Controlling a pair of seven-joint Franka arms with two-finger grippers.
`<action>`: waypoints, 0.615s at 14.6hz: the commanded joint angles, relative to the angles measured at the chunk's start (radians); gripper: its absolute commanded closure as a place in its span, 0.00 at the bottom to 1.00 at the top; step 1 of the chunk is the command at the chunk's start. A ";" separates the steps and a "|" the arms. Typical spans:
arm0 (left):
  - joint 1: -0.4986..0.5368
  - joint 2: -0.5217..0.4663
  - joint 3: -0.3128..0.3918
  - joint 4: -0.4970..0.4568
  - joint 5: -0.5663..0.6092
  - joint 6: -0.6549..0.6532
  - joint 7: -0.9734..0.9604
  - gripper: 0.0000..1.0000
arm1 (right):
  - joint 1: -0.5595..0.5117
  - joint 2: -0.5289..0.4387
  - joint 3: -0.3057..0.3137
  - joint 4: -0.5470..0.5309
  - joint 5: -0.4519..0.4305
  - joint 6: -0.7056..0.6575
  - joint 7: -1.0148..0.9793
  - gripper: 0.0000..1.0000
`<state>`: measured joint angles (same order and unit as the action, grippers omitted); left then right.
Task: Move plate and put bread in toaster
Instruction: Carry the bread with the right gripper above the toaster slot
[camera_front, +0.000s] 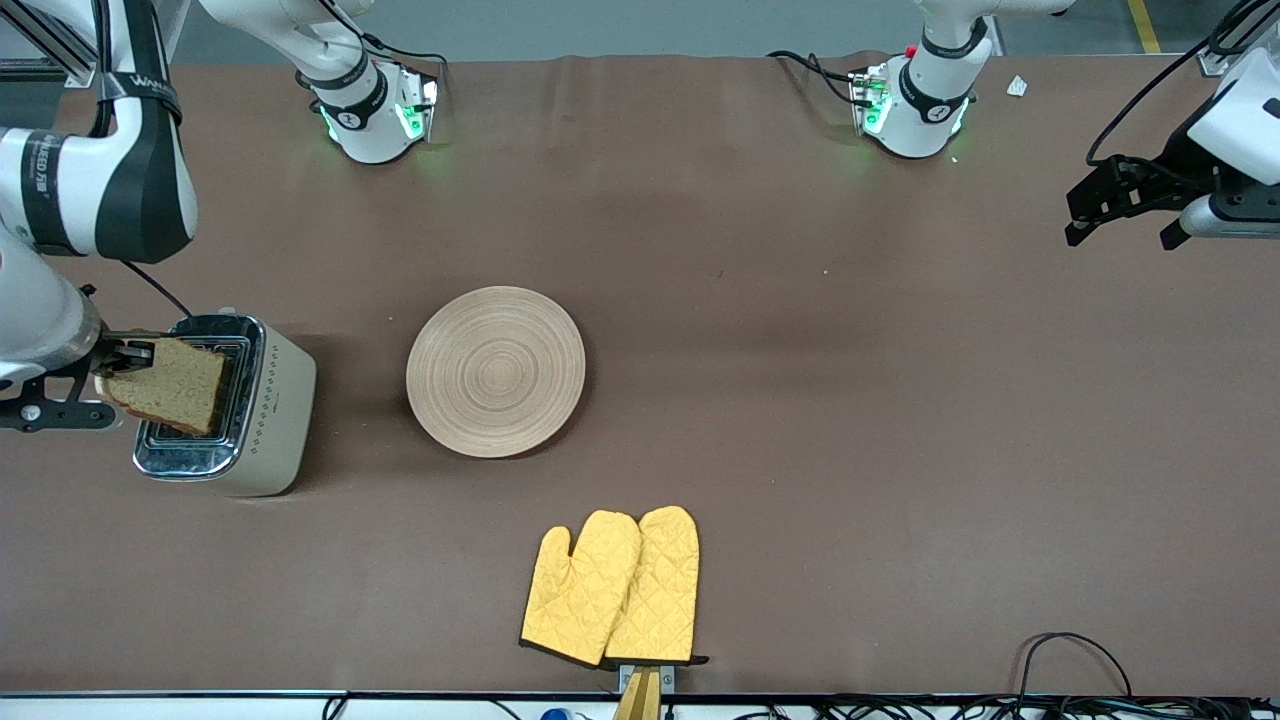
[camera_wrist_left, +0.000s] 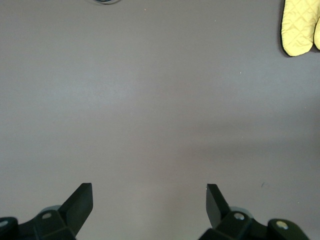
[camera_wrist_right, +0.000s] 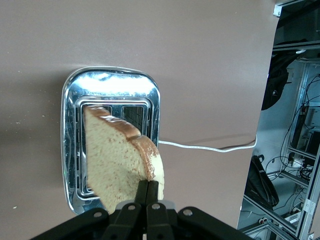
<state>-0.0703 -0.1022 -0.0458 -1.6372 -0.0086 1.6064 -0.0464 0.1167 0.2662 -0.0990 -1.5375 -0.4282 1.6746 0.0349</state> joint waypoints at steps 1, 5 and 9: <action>0.003 0.007 0.003 0.016 -0.011 -0.002 0.010 0.00 | -0.006 0.028 0.007 0.010 -0.021 0.004 0.022 1.00; 0.003 0.007 0.003 0.016 -0.011 -0.002 0.010 0.00 | -0.009 0.050 0.007 0.004 -0.029 0.014 0.022 1.00; 0.003 0.007 0.003 0.016 -0.011 0.000 0.010 0.00 | -0.009 0.059 0.005 0.005 -0.033 0.010 0.019 1.00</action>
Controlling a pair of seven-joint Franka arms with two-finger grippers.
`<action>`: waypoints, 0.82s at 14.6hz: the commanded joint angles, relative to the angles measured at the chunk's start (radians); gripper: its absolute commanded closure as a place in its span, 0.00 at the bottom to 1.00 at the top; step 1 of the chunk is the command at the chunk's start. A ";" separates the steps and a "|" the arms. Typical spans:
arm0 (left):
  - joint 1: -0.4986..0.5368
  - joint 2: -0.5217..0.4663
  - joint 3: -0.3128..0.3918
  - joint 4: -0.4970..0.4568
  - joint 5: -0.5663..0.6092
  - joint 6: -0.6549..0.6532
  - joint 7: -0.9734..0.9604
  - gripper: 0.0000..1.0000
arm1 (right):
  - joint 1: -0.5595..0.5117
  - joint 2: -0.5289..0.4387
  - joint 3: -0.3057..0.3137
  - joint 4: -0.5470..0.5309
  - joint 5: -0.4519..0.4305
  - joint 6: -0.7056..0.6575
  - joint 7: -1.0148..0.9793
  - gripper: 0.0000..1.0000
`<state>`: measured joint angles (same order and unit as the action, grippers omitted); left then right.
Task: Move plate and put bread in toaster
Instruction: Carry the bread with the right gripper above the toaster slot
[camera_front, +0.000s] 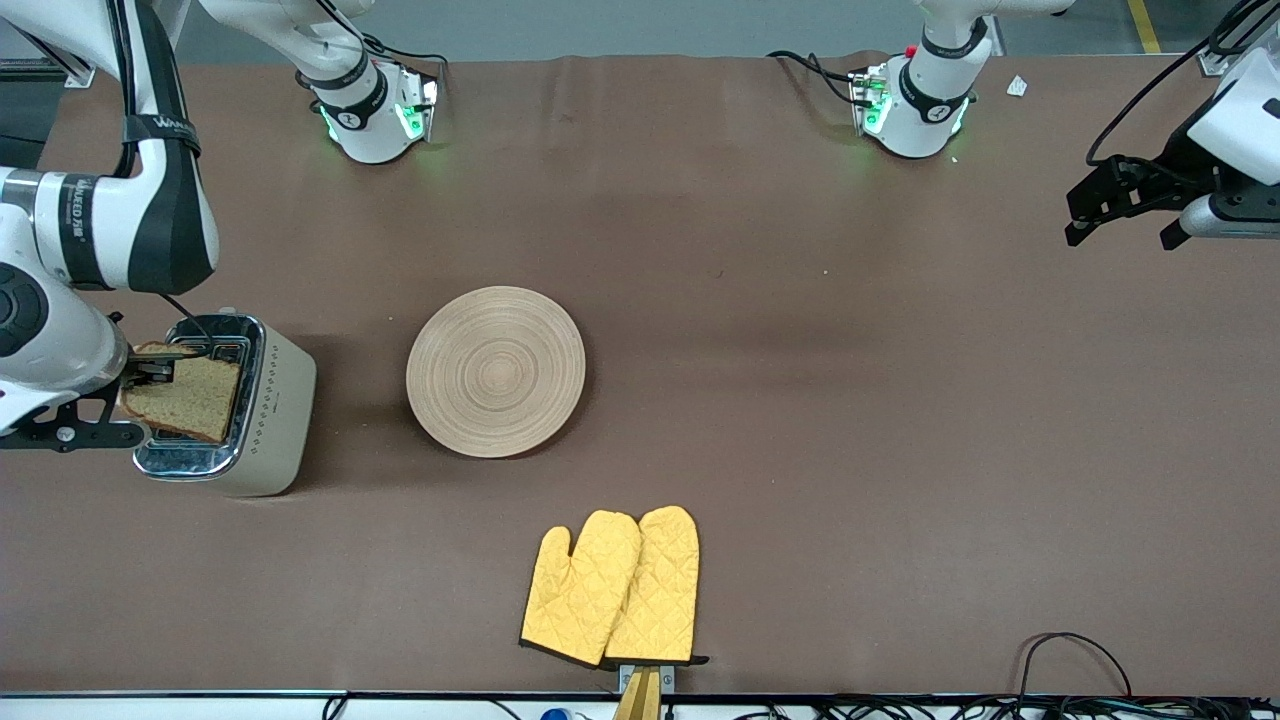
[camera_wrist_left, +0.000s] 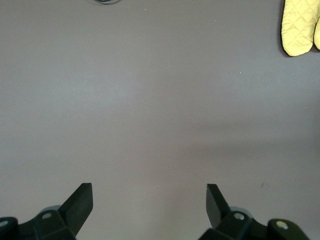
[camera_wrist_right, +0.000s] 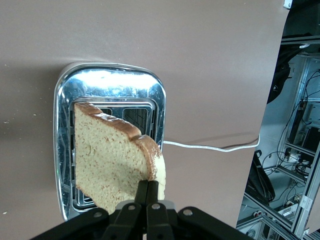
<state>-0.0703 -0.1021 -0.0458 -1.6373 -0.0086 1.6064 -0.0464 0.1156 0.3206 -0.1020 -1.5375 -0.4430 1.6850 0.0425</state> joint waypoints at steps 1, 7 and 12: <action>0.003 0.007 0.003 0.016 -0.011 -0.002 0.010 0.00 | -0.007 0.005 0.008 0.005 -0.028 -0.005 0.010 1.00; 0.003 0.007 0.003 0.016 -0.011 -0.002 0.010 0.00 | -0.011 -0.001 0.007 0.008 -0.033 -0.034 0.000 1.00; 0.003 0.007 0.003 0.016 -0.011 -0.002 0.010 0.00 | -0.008 -0.005 0.008 0.014 -0.036 -0.051 0.000 1.00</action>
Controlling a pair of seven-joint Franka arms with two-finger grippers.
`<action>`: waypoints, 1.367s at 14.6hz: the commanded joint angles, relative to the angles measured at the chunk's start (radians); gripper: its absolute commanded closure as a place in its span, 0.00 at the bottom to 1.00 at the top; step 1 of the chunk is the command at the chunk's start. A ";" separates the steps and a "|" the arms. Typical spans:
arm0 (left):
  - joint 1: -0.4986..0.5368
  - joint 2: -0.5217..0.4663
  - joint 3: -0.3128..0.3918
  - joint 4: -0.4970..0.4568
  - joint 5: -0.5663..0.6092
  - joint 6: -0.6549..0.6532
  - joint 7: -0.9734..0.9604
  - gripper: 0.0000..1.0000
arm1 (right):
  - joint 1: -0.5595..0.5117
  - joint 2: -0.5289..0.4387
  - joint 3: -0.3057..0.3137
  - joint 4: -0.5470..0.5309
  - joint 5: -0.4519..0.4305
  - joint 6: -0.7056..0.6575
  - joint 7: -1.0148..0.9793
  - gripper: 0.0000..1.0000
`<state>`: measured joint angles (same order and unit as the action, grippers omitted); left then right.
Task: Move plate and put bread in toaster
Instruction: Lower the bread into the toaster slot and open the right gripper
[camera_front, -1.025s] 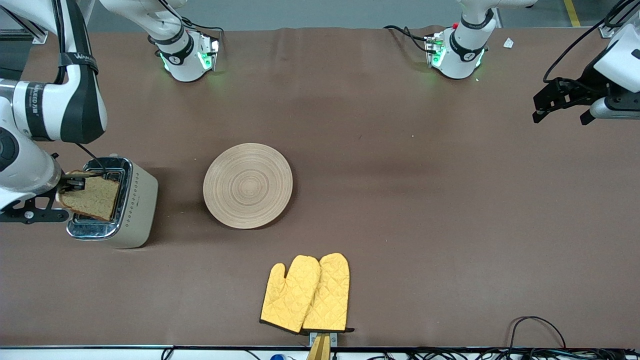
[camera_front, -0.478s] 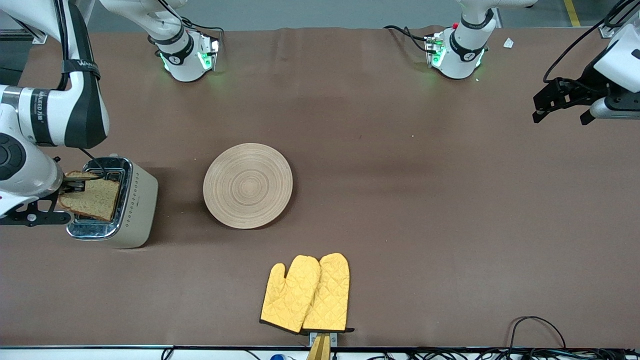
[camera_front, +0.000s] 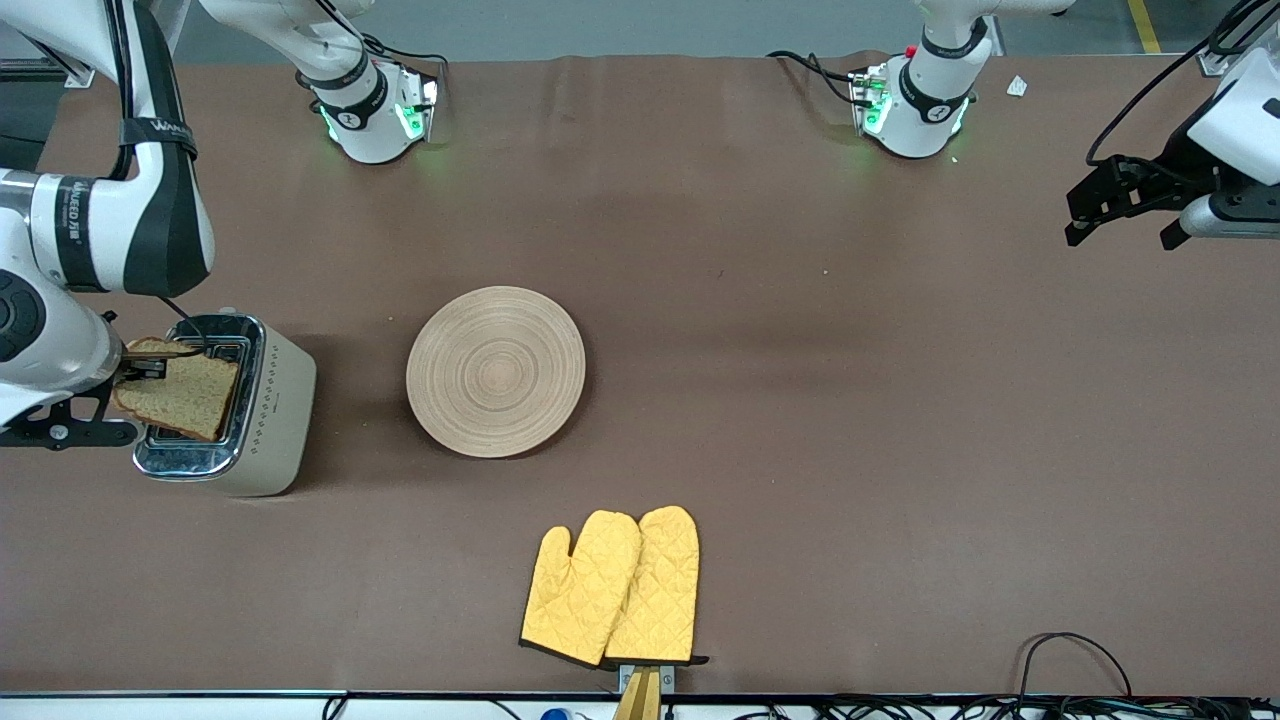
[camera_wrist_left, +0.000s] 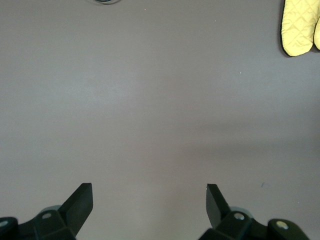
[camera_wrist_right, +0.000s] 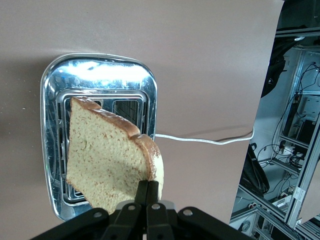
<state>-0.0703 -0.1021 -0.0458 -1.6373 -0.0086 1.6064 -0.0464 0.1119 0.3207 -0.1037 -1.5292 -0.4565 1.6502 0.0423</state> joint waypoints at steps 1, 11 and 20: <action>0.003 0.007 0.003 0.016 -0.011 -0.002 0.010 0.00 | -0.004 -0.005 0.010 0.004 -0.022 -0.017 0.001 1.00; 0.003 0.007 0.003 0.016 -0.011 -0.002 0.010 0.00 | 0.002 0.004 0.012 -0.003 -0.037 -0.001 0.016 1.00; 0.003 0.007 0.003 0.014 -0.011 -0.002 0.010 0.00 | 0.002 0.098 0.016 0.056 0.146 0.013 0.039 0.00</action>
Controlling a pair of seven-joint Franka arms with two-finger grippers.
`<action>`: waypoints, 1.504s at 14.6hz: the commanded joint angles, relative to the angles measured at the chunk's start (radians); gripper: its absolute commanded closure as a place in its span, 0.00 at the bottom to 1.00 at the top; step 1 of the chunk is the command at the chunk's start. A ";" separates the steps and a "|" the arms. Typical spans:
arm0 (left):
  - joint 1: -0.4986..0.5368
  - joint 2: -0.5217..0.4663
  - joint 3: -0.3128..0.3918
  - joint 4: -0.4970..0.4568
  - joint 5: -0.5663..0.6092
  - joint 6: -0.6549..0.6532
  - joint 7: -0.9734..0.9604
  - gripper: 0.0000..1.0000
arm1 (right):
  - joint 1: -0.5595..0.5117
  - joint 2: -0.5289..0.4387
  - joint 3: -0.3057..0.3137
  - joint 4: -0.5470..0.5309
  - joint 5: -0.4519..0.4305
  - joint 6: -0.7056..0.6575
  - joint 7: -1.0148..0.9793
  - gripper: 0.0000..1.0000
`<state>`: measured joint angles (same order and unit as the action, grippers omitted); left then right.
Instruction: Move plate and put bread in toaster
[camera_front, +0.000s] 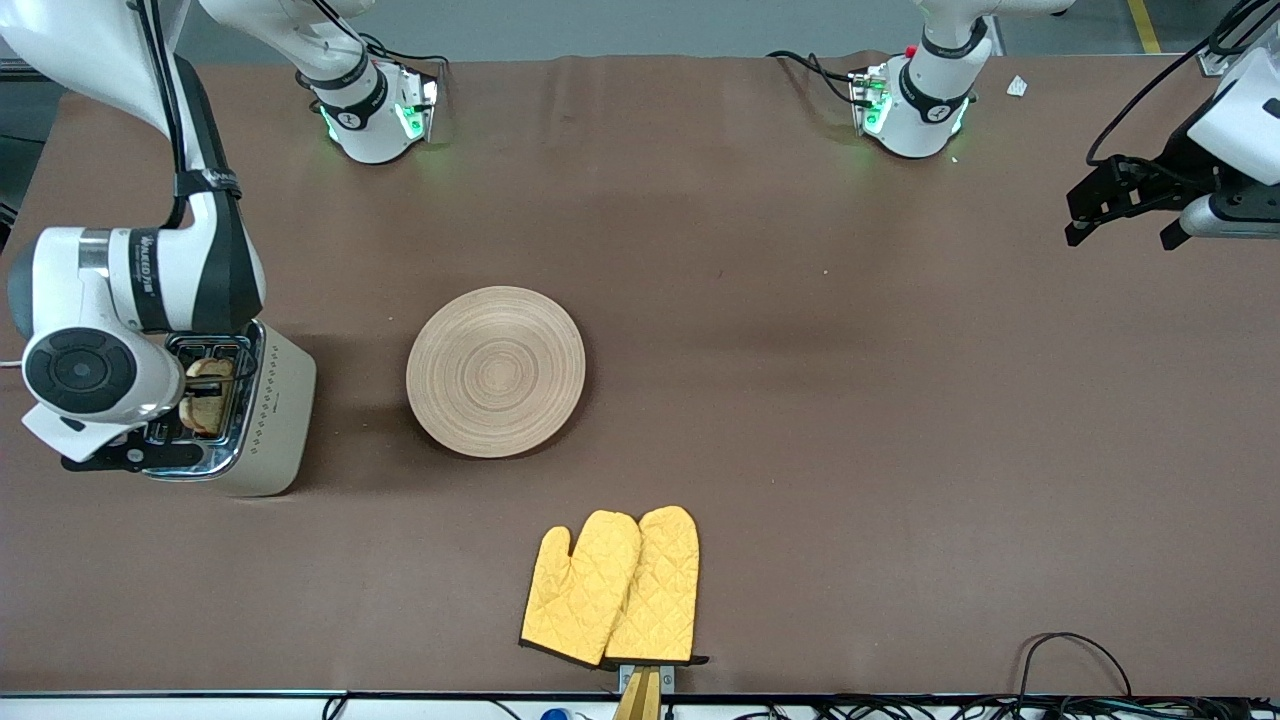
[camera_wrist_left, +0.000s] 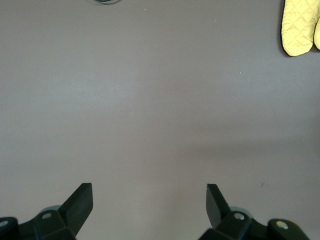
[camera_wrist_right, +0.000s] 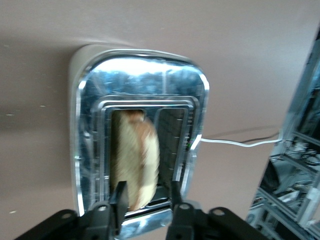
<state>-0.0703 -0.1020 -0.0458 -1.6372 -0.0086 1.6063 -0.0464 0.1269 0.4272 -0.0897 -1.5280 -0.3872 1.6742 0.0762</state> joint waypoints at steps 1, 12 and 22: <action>0.003 0.007 0.003 0.016 -0.011 -0.002 0.010 0.00 | -0.021 -0.010 0.002 0.116 0.120 -0.024 0.001 0.00; 0.003 0.007 0.003 0.016 -0.011 -0.002 0.008 0.00 | -0.128 -0.367 0.004 0.058 0.464 -0.146 -0.072 0.00; 0.020 0.008 0.003 0.010 -0.013 0.026 0.010 0.00 | -0.064 -0.443 0.010 -0.049 0.292 -0.091 -0.116 0.00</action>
<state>-0.0516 -0.0996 -0.0453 -1.6370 -0.0086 1.6245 -0.0462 0.0537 0.0105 -0.0819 -1.5442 -0.0794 1.5635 -0.0314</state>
